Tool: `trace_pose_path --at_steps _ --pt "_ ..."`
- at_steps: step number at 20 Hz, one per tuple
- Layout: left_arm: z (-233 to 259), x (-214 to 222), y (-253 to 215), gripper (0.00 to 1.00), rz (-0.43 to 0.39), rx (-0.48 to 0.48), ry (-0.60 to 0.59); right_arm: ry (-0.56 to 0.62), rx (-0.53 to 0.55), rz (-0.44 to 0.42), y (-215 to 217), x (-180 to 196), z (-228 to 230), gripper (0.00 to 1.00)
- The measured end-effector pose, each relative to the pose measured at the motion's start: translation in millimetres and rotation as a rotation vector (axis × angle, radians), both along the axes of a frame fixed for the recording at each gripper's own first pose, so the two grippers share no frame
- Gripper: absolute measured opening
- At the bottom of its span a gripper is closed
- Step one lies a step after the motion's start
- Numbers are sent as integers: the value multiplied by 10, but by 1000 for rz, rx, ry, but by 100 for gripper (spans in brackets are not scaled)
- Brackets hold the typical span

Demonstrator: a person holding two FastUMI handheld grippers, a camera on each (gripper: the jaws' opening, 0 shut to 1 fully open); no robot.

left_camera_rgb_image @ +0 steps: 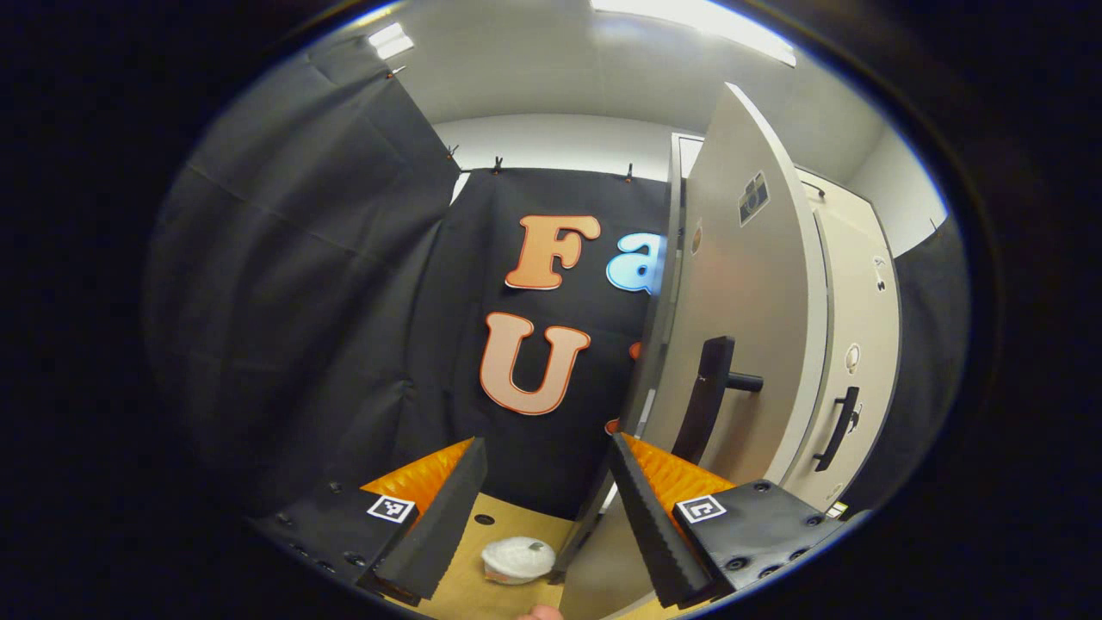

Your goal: Grab one shoe with the right hand and put it into the shoe cabinet, grab the other shoe with the left hand and put it into the shoe cabinet; then close the right door with the right hand and the left door with the left hand.

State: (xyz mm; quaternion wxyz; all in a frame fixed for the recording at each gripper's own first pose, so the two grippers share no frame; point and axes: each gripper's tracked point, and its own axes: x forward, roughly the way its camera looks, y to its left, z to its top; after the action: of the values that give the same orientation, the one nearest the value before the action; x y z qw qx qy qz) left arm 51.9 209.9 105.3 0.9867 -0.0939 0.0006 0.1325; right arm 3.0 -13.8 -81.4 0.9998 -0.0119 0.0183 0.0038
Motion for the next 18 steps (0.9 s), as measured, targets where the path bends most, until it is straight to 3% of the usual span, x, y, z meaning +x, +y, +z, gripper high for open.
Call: trace_pose_path --at_steps 1,2,3,4,7,8,9,12,13,18 --pt "9 6 -97 90 -20 3 -4 -3 2 -1 0 5 16 91" --pt "10 25 -162 94 -35 7 -6 -5 1 -2 -4 14 23 91" --pt "12 29 -223 89 -46 7 -7 -8 -1 -5 -15 24 34 91" --pt "9 36 -291 94 -59 4 -5 -10 -1 -8 -27 30 39 91" --pt "-7 87 -479 94 -101 -13 -1 -8 0 -18 -59 16 31 91" --pt "-14 105 -546 99 -119 -17 2 -6 0 -22 -70 19 29 91" --pt "-18 129 -614 89 -137 -21 3 -7 -1 -26 -81 21 34 91" --pt "31 238 -813 99 -185 -34 -17 -7 -5 -37 -112 30 31 91" --pt "46 270 -882 94 -198 -32 -21 -7 -6 -42 -125 27 35 91" --pt "22 430 -1378 94 -316 -48 -20 -9 -5 -66 -206 29 42 91"
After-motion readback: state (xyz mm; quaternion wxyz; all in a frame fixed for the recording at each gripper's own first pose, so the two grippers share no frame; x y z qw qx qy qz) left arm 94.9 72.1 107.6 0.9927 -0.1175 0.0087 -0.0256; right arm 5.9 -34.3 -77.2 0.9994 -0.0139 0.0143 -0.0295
